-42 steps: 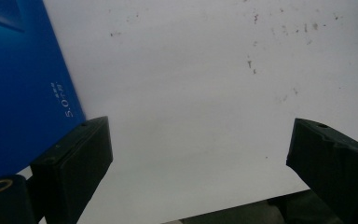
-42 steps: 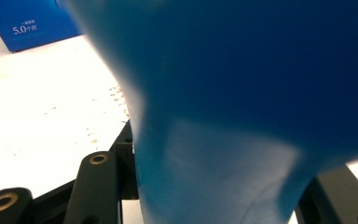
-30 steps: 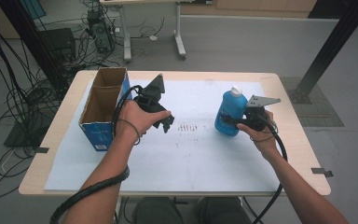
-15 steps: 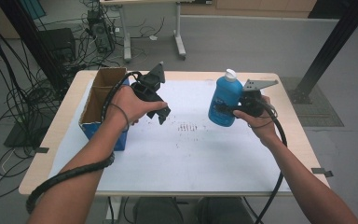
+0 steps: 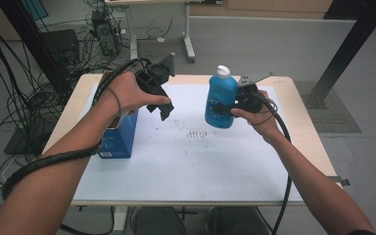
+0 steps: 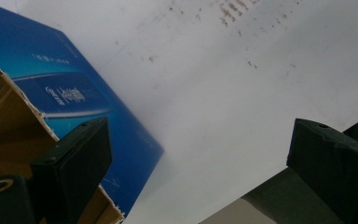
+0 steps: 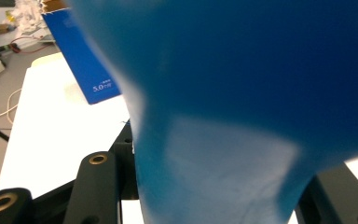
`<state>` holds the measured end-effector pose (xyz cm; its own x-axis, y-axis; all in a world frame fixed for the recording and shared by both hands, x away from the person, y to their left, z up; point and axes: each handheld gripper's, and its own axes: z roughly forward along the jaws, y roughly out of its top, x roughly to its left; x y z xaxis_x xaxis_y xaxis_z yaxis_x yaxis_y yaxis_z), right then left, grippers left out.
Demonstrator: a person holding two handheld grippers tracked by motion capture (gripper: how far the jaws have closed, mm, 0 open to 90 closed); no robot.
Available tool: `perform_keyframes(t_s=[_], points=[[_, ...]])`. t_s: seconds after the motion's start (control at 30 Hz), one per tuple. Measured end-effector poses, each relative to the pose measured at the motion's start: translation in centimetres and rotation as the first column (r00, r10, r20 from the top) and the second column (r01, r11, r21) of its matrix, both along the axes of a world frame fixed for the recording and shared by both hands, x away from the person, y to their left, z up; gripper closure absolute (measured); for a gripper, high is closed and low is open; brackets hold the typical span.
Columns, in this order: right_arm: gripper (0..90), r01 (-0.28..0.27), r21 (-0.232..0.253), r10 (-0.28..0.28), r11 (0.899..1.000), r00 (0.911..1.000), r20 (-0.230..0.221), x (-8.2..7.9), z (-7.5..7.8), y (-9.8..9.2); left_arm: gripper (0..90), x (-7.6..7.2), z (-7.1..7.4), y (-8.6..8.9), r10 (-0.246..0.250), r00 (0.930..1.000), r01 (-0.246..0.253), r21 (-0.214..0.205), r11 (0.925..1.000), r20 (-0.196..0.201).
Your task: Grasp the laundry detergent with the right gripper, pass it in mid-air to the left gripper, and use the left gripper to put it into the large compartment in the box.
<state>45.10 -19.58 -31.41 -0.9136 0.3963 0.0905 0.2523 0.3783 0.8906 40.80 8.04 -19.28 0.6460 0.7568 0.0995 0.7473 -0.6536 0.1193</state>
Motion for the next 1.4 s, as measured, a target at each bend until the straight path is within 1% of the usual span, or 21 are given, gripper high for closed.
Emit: perform_keyframes(t_s=[0.13,0.2,0.3,0.47,0.53,0.67,0.77,0.8,0.9,0.93,1.0,1.07,1.1,1.13,1.2,1.23,1.27,1.3,1.4], points=[[45.7,-0.028,0.005,0.028,1.0,0.9996,-0.004,0.1,0.3,1.1,6.5,0.2,0.8,-0.2,-0.053,0.9985,0.053,0.005,0.9986,0.013],[45.7,-0.042,0.006,0.042,0.999,0.9991,-0.005,0.2,0.4,1.7,6.5,0.4,1.1,-0.2,-0.068,0.9975,0.068,0.008,0.9977,0.018],[45.6,-0.058,0.002,0.058,0.998,0.9983,-0.002,0.3,0.4,2.5,6.4,0.5,1.7,-0.3,-0.098,0.9948,0.098,0.011,0.9951,0.025],[45.6,-0.095,-0.003,0.095,0.995,0.9955,-0.004,0.3,0.2,3.6,6.4,0.5,2.7,-0.3,-0.147,0.9884,0.147,0.011,0.9891,0.038],[45.6,-0.116,-0.005,0.116,0.993,0.9932,-0.005,0.3,0.2,4.2,6.4,0.5,3.0,-0.3,-0.168,0.985,0.168,0.008,0.9858,0.04],[45.6,-0.147,-0.013,0.147,0.989,0.9891,0.004,0.1,0.2,5.0,6.4,0.2,3.5,-0.6,-0.212,0.9767,0.211,0.02,0.9773,0.035],[45.6,-0.173,-0.012,0.173,0.985,0.9848,-0.001,-0.1,0.1,5.6,6.3,0.0,3.9,-0.7,-0.244,0.9695,0.243,0.023,0.9698,0.028],[45.6,-0.183,-0.015,0.183,0.983,0.9831,-0.004,-0.2,0.1,5.9,6.3,-0.1,3.9,-0.8,-0.246,0.9688,0.246,0.024,0.969,0.027],[45.6,-0.213,-0.028,0.213,0.977,0.977,0.0,-0.5,-0.1,6.4,6.3,-0.2,4.1,-0.9,-0.272,0.9621,0.272,0.021,0.9622,0.019],[45.6,-0.218,-0.029,0.218,0.975,0.9759,-0.002,-0.6,-0.1,6.6,6.3,-0.3,4.1,-0.9,-0.274,0.9616,0.274,0.02,0.9616,0.016],[45.6,-0.231,-0.035,0.231,0.972,0.9728,0.001,-0.9,-0.2,6.9,6.3,-0.4,4.2,-1.1,-0.291,0.9567,0.29,0.032,0.9564,0.014],[45.6,-0.244,-0.033,0.244,0.969,0.9697,0.004,-1.0,-0.2,7.2,6.4,-0.5,4.3,-1.2,-0.301,0.9535,0.301,0.027,0.9533,0.009],[45.6,-0.255,-0.027,0.256,0.966,0.9668,0.005,-1.2,-0.2,7.5,6.4,-0.5,4.4,-1.3,-0.304,0.9525,0.304,0.034,0.9521,0.009],[45.6,-0.255,-0.027,0.256,0.966,0.9668,0.005,-1.2,-0.2,7.5,6.4,-0.5,4.5,-1.4,-0.31,0.9506,0.309,0.041,0.95,0.014],[45.6,-0.263,-0.034,0.263,0.964,0.9647,0.01,-1.4,-0.3,7.9,6.5,-0.6,4.7,-1.6,-0.318,0.9482,0.317,0.04,0.9475,0.006],[45.6,-0.266,-0.036,0.266,0.963,0.9639,0.011,-1.5,-0.3,8.0,6.5,-0.6,4.9,-1.7,-0.326,0.9452,0.326,0.043,0.9445,0.009],[45.6,-0.266,-0.036,0.266,0.963,0.9639,0.011,-1.5,-0.3,8.0,6.5,-0.6,4.9,-1.7,-0.326,0.9452,0.326,0.043,0.9445,0.009],[45.6,-0.27,-0.036,0.27,0.962,0.9628,0.012,-1.6,-0.3,8.2,6.5,-0.7,4.9,-1.8,-0.333,0.943,0.332,0.042,0.9424,0.012],[45.6,-0.279,-0.032,0.28,0.96,0.9599,0.016,-1.8,-0.4,8.5,6.5,-0.9,5.2,-2.2,-0.354,0.9353,0.353,0.049,0.9343,0.005]])
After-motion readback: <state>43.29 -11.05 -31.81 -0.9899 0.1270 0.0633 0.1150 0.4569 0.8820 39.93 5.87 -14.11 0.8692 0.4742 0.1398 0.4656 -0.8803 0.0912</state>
